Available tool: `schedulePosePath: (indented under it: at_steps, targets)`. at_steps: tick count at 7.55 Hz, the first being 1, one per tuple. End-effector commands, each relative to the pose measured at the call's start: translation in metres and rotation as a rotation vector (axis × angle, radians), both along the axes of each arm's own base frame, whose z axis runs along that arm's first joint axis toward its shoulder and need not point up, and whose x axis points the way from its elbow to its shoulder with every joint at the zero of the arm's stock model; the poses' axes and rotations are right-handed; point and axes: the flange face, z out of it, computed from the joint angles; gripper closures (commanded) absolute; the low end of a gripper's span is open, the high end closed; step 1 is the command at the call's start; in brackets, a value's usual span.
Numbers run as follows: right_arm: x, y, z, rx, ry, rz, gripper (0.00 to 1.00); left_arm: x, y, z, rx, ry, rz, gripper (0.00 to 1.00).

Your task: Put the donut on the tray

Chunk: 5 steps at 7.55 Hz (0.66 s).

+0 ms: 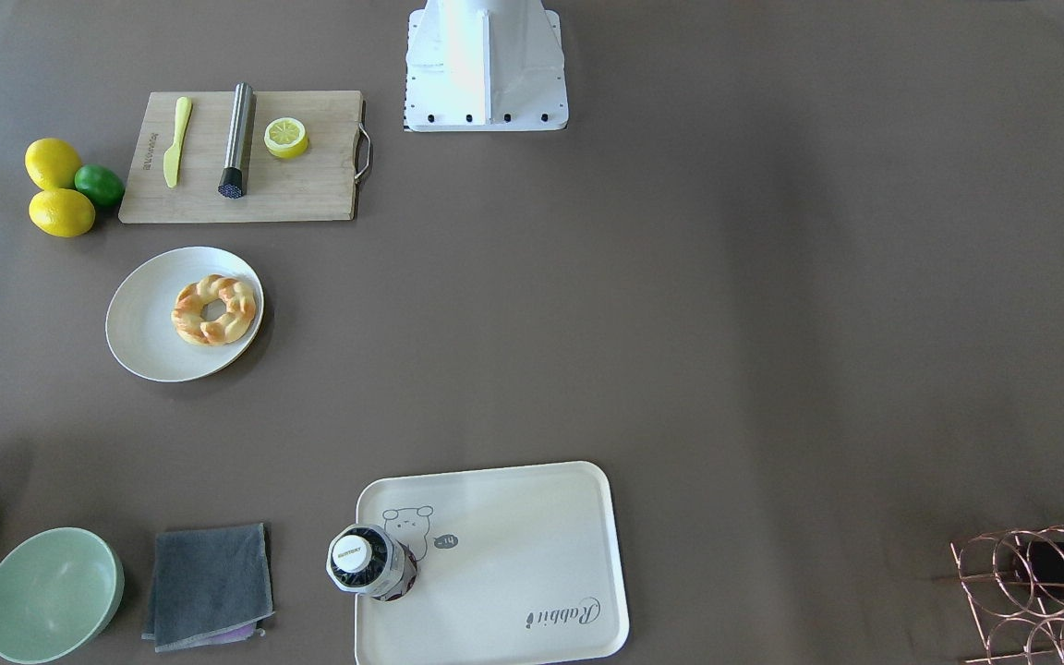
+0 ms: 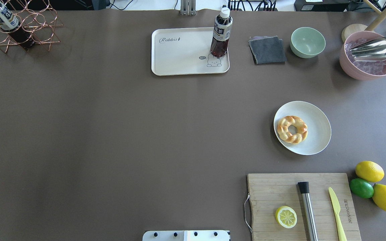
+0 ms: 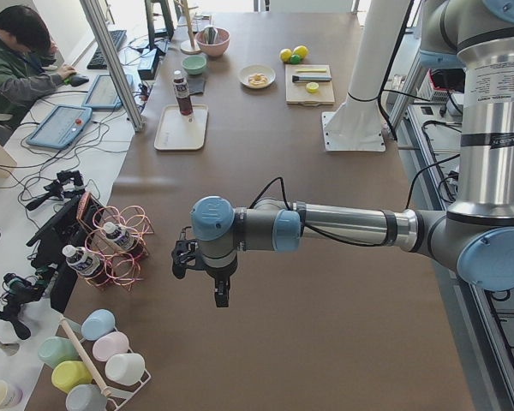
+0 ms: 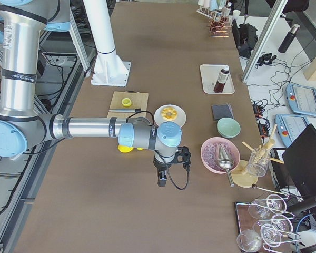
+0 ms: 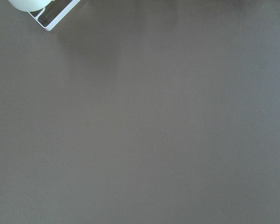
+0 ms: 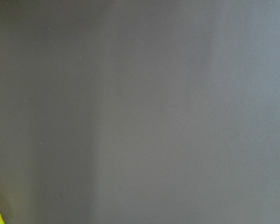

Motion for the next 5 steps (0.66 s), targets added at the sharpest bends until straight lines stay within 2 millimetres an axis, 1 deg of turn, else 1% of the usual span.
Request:
schedulePosePath:
  at_steps: [1, 4, 5]
  targets:
    - [0.0000, -0.0001, -0.0004, 0.001, 0.000, 0.000, 0.00, 0.0000, 0.0000, -0.0002, 0.009, 0.000, 0.001, 0.01]
    - [0.0000, 0.0000, 0.0003, -0.001, 0.000, 0.000, 0.00, -0.0010, -0.0029, -0.0020, 0.018, -0.003, -0.001, 0.01]
    - [0.0000, -0.0001, -0.0004, 0.001, 0.000, 0.000, 0.00, -0.0018, -0.0037, -0.0040, 0.048, -0.004, -0.002, 0.01]
